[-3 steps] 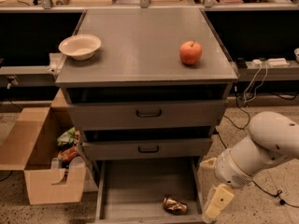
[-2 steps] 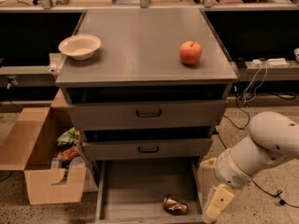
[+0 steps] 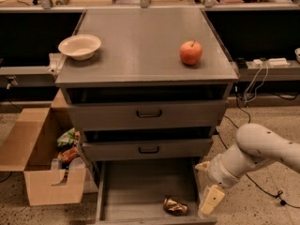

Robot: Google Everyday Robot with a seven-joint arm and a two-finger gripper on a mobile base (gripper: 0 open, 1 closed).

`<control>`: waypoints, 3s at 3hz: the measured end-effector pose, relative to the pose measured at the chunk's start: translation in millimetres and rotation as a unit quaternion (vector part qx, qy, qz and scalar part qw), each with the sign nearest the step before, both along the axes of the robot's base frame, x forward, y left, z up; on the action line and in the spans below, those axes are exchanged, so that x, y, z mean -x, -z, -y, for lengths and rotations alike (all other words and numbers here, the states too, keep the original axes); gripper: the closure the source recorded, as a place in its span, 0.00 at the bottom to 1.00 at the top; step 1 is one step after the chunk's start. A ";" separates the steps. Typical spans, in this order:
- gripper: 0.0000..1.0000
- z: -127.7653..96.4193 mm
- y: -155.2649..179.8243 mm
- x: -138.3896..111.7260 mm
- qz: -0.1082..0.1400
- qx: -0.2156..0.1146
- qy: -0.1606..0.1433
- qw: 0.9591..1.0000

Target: Pick orange can from bottom drawer and place on counter

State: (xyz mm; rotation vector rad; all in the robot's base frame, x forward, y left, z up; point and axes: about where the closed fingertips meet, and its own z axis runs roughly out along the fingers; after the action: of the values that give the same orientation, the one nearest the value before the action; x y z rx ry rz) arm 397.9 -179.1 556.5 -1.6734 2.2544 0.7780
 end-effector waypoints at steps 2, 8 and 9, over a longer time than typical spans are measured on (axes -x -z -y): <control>0.00 3.7 103.1 -41.6 0.015 -0.029 -0.028 0.999; 0.00 35.6 287.5 -120.5 0.047 0.061 -0.014 0.997; 0.00 27.9 319.2 -134.5 0.050 0.078 -0.040 0.995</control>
Offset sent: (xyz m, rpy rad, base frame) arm 0.0666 -0.0054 -0.1639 0.1147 -0.0367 0.0714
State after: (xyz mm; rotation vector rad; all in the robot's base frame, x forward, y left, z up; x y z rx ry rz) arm 532.4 -207.0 237.2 -1.8377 2.2426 0.5322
